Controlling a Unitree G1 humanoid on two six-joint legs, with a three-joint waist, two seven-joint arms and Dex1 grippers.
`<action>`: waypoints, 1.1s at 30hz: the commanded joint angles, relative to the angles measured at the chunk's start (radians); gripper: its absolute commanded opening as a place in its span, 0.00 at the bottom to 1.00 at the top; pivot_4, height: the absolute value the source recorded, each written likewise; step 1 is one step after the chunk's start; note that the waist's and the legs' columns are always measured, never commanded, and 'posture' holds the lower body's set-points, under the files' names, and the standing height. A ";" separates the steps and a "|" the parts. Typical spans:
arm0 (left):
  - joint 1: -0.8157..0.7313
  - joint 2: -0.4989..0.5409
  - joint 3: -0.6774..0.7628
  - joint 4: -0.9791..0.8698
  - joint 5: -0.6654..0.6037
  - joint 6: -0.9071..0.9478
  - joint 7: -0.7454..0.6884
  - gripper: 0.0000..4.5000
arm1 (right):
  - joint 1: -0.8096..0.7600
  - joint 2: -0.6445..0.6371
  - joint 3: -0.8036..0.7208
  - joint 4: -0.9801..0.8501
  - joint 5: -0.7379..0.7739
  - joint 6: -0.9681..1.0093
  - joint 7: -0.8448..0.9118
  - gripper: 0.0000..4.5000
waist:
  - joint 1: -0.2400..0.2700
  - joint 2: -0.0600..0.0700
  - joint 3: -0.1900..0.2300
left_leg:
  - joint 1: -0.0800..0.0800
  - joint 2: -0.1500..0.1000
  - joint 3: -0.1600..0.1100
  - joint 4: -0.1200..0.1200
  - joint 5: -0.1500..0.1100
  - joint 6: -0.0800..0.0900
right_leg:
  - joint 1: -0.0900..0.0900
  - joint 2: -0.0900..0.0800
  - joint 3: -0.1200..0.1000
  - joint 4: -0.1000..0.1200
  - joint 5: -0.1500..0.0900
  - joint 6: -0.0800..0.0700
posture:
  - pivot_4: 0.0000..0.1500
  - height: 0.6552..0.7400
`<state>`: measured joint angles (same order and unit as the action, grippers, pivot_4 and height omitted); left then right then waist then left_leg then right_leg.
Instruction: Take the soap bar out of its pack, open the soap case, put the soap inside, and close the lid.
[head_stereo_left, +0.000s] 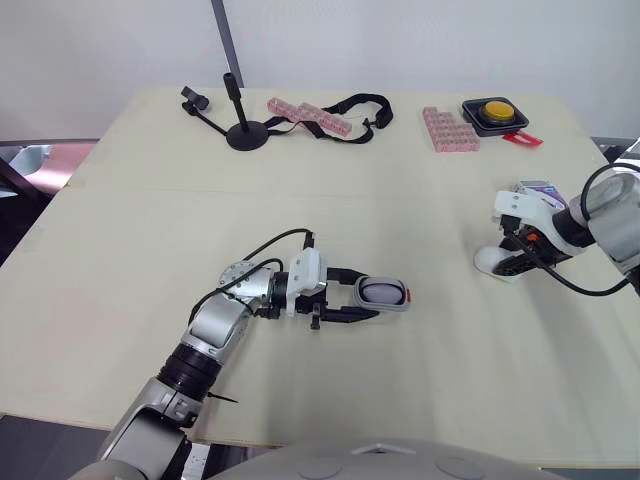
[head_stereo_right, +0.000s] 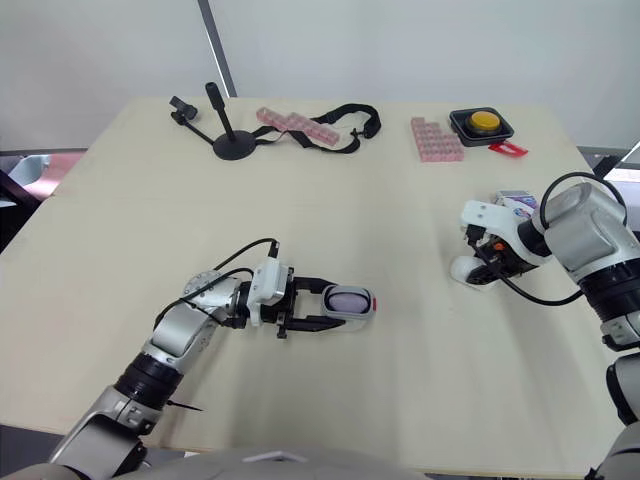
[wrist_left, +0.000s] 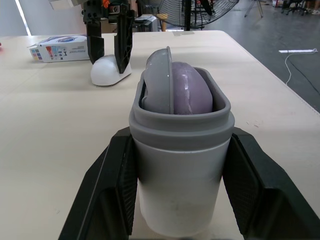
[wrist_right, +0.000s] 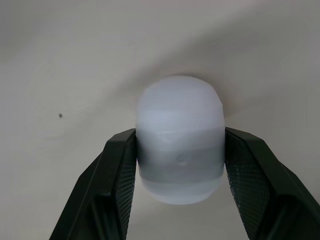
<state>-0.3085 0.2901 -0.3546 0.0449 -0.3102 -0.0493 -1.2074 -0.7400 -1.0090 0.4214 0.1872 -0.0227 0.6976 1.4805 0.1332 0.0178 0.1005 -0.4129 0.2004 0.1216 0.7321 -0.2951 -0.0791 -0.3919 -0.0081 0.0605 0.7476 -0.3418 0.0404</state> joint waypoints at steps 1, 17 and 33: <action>-0.024 -0.003 0.019 0.008 -0.002 -0.007 0.009 0.41 | -0.077 -0.031 -0.055 -0.163 0.059 0.038 0.074 0.58 | 0.001 0.000 0.000 | 0.000 0.000 0.000 0.000 0.000 0.000 | -0.001 0.000 0.001 0.001 0.000 0.000 | 1.00 0.70; -0.156 -0.092 0.046 0.208 0.019 -0.035 0.051 0.41 | -0.339 0.016 0.062 -0.548 0.225 0.256 0.114 0.58 | 0.003 0.000 0.000 | 0.001 0.001 0.001 0.000 0.000 0.000 | -0.002 -0.001 0.004 0.004 0.000 0.000 | 1.00 0.70; -0.184 -0.126 0.046 0.259 0.046 -0.068 0.054 0.41 | -0.395 0.146 0.190 -0.534 0.218 0.309 0.033 0.58 | 0.005 0.000 0.000 | 0.001 0.000 0.001 0.000 0.000 0.000 | -0.003 -0.001 0.005 0.006 0.000 0.000 | 1.00 0.70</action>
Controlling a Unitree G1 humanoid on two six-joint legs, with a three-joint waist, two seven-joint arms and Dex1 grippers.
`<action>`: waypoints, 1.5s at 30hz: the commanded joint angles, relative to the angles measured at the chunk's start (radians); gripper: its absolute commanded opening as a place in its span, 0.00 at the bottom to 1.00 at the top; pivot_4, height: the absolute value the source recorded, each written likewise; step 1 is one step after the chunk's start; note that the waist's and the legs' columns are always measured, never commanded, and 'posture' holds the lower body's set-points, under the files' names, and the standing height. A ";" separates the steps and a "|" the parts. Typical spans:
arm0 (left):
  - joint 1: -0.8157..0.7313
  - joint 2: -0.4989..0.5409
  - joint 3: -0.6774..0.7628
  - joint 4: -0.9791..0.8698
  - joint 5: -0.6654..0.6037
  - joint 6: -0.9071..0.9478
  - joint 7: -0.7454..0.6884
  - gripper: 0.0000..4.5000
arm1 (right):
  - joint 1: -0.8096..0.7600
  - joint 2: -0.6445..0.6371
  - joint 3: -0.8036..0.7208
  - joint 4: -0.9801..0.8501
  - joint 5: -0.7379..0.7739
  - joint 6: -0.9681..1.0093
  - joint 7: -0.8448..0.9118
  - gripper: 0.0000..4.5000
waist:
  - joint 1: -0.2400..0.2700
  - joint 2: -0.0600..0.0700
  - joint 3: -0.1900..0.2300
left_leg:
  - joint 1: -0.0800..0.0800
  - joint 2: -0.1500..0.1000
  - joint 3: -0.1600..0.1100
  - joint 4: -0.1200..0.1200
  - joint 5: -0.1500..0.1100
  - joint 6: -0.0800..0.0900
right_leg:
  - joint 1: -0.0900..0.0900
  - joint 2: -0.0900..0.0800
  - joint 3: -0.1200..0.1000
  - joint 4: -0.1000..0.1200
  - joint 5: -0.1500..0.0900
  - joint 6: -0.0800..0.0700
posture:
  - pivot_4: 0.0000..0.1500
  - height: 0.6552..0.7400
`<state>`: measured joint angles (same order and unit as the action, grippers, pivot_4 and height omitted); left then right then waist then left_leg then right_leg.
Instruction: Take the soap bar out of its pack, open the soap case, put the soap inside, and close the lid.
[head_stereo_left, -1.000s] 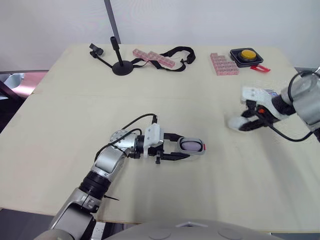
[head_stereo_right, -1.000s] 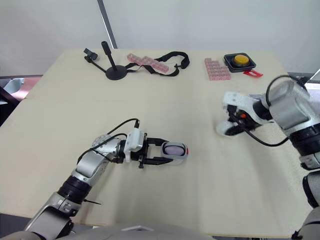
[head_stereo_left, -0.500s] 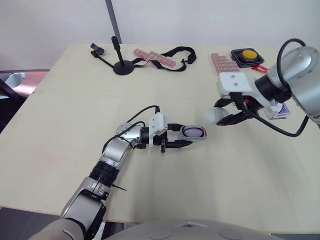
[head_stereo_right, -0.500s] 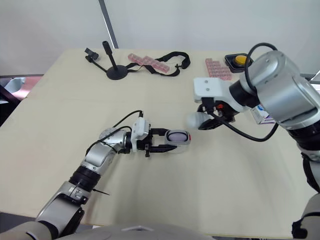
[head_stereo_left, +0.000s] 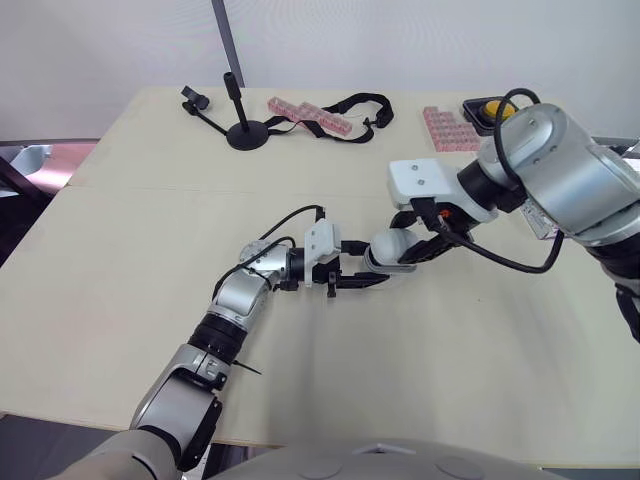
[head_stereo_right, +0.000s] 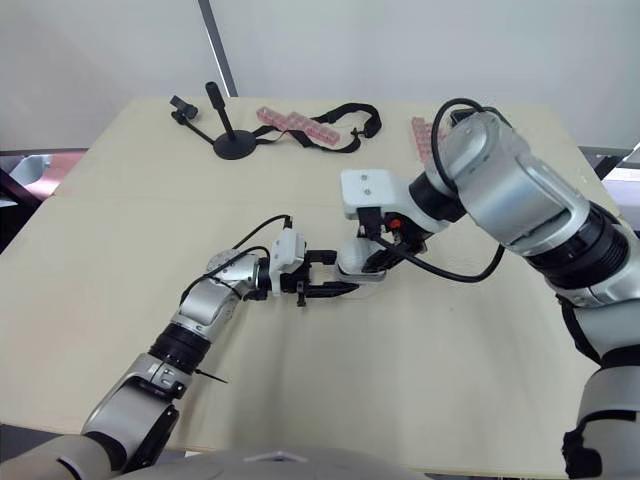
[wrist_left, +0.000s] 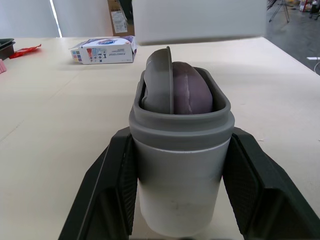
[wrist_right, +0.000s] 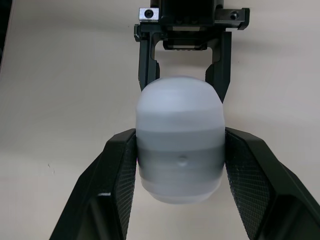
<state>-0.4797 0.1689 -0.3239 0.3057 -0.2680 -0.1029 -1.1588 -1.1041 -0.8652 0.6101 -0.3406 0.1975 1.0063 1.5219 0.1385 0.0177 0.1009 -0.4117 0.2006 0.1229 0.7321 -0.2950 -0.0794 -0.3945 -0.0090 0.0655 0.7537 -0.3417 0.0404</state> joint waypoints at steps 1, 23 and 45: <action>-0.013 -0.005 0.016 -0.002 0.004 -0.014 0.006 0.41 | -0.031 0.002 0.008 -0.003 -0.006 -0.002 -0.011 0.58 | 0.000 0.000 0.000 | 0.000 0.000 0.000 0.000 0.000 0.000 | 0.000 0.000 0.000 0.000 0.000 0.000 | 1.00 0.70; -0.011 -0.013 0.017 0.000 0.011 -0.019 0.012 0.41 | -0.042 0.028 0.074 0.051 -0.042 -0.020 -0.041 0.58 | -0.001 0.000 0.000 | 0.000 0.000 0.000 0.000 0.000 0.000 | 0.000 0.000 0.000 0.001 0.000 0.000 | 1.00 0.70; -0.004 -0.010 0.011 -0.005 0.016 -0.018 0.016 0.41 | -0.043 0.034 0.092 0.086 -0.066 -0.054 -0.042 0.85 | -0.001 0.000 0.000 | 0.000 0.000 0.000 0.000 0.000 0.000 | 0.000 0.000 0.000 0.001 0.000 0.000 | 1.00 0.70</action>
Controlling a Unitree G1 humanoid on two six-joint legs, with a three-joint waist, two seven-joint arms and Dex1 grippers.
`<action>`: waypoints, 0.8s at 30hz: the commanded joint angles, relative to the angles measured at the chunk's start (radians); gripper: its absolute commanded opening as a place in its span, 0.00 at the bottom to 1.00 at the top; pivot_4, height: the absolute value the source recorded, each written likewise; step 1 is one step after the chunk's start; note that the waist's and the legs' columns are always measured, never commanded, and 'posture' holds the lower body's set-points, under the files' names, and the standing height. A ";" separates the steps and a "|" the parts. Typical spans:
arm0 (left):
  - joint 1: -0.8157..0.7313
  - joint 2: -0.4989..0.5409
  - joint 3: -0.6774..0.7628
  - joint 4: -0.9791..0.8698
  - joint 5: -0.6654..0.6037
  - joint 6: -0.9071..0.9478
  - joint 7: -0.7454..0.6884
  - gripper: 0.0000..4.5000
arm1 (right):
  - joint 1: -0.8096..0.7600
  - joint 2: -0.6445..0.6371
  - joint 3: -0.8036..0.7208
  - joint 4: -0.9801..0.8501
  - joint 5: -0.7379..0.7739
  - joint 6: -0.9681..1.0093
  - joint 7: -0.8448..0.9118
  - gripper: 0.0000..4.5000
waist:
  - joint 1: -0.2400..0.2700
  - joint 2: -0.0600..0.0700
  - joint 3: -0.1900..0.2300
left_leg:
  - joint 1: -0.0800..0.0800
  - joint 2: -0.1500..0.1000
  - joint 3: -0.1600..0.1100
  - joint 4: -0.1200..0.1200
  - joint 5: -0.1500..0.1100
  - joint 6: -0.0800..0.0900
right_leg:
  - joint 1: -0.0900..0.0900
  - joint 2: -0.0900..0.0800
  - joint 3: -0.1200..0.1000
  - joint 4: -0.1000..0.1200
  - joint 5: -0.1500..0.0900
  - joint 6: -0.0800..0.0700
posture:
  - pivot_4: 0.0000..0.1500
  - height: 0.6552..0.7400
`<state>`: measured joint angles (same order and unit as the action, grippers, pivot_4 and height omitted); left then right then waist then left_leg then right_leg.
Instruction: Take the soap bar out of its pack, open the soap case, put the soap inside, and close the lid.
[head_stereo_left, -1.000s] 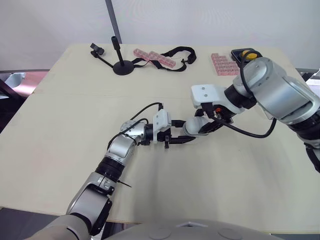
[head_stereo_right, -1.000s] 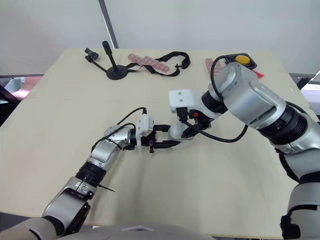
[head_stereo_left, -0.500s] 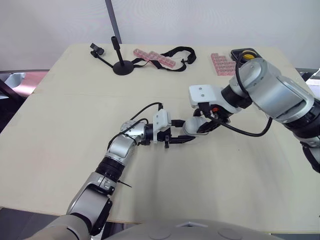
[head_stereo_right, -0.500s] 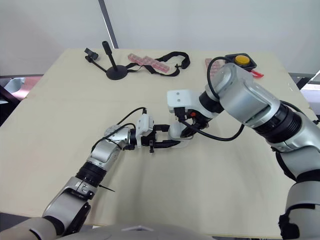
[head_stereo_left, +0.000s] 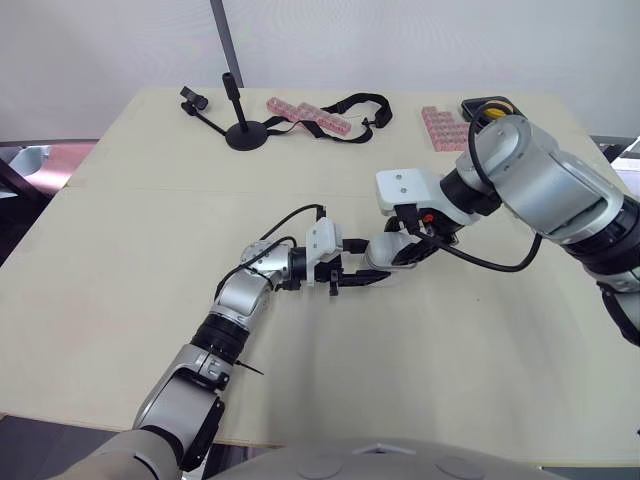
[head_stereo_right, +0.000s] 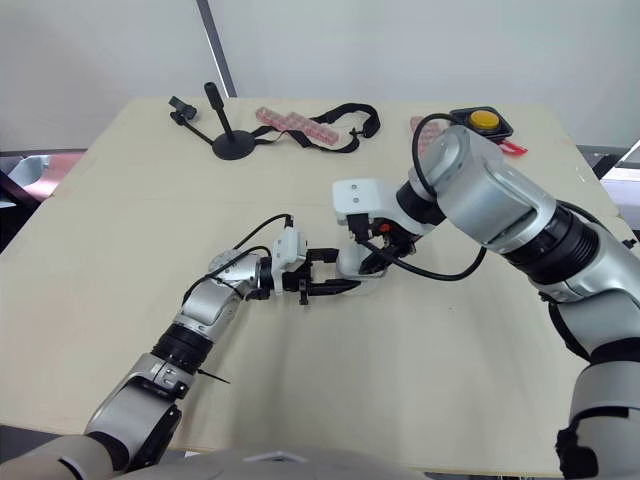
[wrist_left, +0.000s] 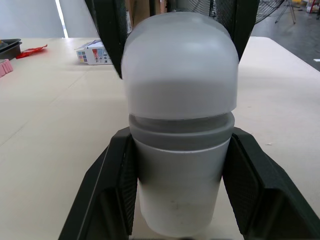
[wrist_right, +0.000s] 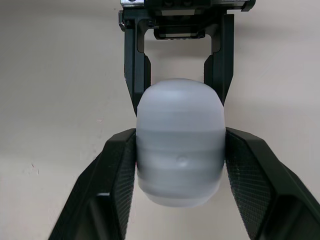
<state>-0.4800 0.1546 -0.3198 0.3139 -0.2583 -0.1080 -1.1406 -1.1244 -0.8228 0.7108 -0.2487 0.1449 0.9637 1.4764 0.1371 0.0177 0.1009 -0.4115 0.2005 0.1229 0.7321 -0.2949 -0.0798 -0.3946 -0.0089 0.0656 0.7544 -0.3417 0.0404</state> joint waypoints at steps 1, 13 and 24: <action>-0.004 0.004 0.007 -0.012 0.007 -0.013 -0.003 0.41 | -0.022 -0.009 -0.012 -0.007 -0.010 -0.009 0.007 0.92 | 0.000 0.000 0.000 | 0.000 0.000 0.000 0.000 0.000 0.000 | 0.000 0.000 0.000 0.000 0.000 0.000 | 1.00 0.70; 0.000 0.003 0.005 -0.018 0.007 -0.010 -0.003 0.41 | 0.008 -0.050 -0.061 -0.024 0.011 -0.027 0.004 0.99 | 0.001 0.000 0.000 | 0.000 0.000 0.000 0.000 0.000 0.000 | 0.000 0.000 0.000 0.000 0.000 0.000 | 1.00 0.70; 0.007 0.014 0.007 -0.027 0.004 -0.007 -0.008 0.41 | 0.218 -0.266 -0.265 -0.107 0.143 0.040 0.014 0.99 | 0.011 -0.001 0.000 | 0.000 0.000 0.000 0.000 0.000 0.000 | 0.001 0.001 0.002 -0.002 0.000 0.000 | 1.00 0.70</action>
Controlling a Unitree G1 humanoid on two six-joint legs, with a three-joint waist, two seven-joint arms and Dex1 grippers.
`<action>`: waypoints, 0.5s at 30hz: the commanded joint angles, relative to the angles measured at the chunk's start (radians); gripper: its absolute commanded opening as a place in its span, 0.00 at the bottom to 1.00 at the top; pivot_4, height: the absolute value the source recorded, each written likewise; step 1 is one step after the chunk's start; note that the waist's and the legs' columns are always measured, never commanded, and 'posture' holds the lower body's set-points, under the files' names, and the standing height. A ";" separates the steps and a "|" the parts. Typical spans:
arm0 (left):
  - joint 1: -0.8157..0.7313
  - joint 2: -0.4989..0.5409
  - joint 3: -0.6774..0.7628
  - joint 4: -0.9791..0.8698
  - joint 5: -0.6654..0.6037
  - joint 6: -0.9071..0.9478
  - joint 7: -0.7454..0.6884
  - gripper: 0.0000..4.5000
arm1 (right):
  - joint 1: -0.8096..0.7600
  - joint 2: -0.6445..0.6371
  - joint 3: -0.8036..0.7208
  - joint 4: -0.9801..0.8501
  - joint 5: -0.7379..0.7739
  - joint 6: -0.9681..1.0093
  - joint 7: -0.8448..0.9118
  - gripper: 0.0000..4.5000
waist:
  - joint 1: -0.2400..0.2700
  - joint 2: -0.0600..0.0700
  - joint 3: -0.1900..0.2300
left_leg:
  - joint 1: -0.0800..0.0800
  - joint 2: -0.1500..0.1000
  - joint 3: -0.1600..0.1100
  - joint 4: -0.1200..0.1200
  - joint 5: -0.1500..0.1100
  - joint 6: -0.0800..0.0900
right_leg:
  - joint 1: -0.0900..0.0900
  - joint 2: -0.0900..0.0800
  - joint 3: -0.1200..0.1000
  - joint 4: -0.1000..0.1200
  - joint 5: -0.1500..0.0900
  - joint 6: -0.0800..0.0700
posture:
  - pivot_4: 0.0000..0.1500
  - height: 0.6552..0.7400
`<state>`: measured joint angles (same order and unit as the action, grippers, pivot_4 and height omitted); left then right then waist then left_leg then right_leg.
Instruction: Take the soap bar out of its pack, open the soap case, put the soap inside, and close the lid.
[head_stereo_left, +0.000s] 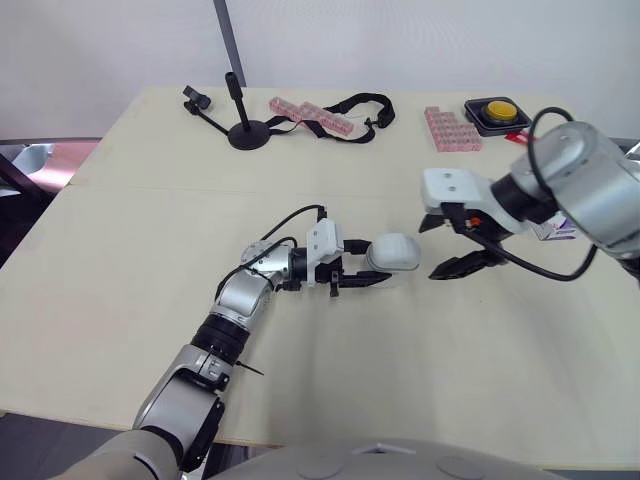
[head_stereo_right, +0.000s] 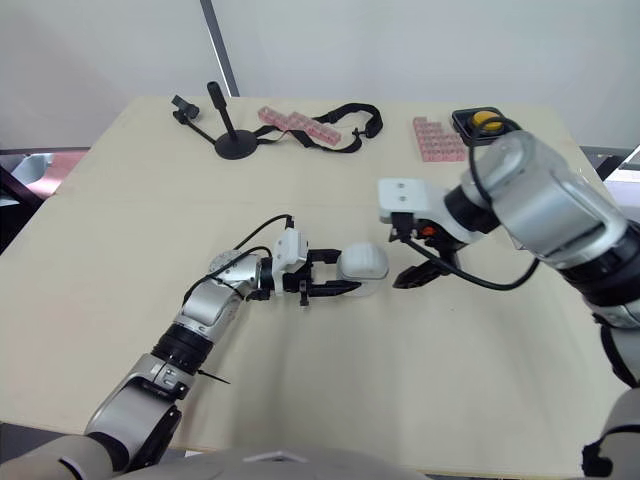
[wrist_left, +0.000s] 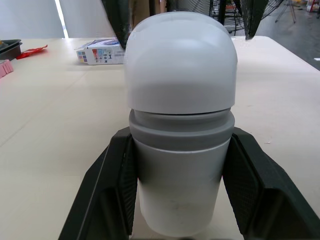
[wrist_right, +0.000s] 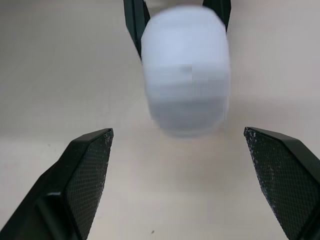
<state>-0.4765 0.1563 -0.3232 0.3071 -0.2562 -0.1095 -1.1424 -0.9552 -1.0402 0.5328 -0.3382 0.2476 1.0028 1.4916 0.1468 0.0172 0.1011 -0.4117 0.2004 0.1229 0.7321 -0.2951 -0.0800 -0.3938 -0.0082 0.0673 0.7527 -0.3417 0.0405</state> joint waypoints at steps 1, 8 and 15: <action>0.005 0.012 0.011 -0.020 0.000 -0.007 -0.008 0.41 | 0.089 -0.068 -0.126 -0.010 0.058 0.004 -0.010 0.99 | 0.002 0.000 0.000 | 0.000 0.000 0.000 0.000 0.000 0.000 | 0.000 0.000 0.000 -0.001 0.000 0.000 | 1.00 0.70; 0.022 0.020 0.021 -0.040 -0.036 -0.001 -0.043 0.41 | 0.503 -0.049 -0.538 0.163 0.190 -0.279 -0.023 0.99 | 0.025 -0.002 0.000 | -0.001 -0.001 0.000 0.000 0.000 0.000 | 0.003 0.000 0.002 -0.006 0.000 0.000 | 1.00 0.70; 0.028 0.034 0.028 -0.052 -0.041 0.006 -0.054 0.41 | 0.842 0.180 -0.782 0.353 0.200 -0.797 -0.041 0.99 | 0.038 -0.003 0.000 | -0.005 0.000 0.000 0.000 -0.001 0.000 | 0.003 0.000 0.001 -0.008 0.000 0.000 | 1.00 0.70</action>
<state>-0.4535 0.1794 -0.3122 0.2862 -0.2852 -0.1028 -1.1905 -0.1327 -0.8831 -0.1857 -0.0183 0.4449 0.3528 1.4554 0.1851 0.0143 0.1014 -0.4151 0.2000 0.1226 0.7325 -0.2958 -0.0800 -0.3927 -0.0085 0.0673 0.7458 -0.3415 0.0408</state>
